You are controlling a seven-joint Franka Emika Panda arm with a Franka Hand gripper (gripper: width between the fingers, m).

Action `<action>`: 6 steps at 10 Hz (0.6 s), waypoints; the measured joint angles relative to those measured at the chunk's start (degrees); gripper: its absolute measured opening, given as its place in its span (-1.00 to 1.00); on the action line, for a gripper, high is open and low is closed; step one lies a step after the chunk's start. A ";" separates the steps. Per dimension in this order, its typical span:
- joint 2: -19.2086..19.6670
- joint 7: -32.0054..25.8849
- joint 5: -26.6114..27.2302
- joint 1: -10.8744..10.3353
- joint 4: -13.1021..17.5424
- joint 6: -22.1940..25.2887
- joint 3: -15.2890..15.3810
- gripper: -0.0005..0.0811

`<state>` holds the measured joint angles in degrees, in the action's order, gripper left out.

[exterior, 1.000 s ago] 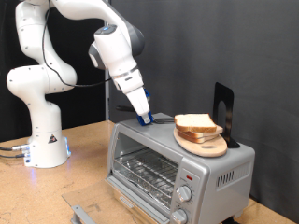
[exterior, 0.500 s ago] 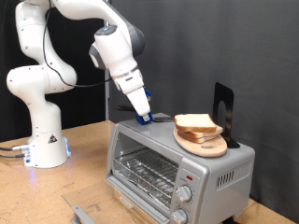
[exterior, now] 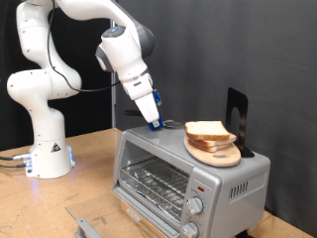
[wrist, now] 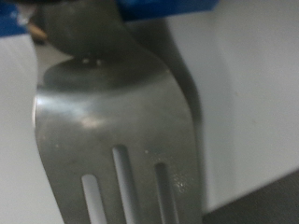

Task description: Make a piece of toast with the oven

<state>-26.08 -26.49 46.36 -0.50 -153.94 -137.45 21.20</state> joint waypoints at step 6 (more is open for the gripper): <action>-4.85 0.41 1.66 0.22 1.70 6.83 -2.22 -0.18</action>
<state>-30.94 -26.08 48.03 -0.28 -152.24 -130.62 18.98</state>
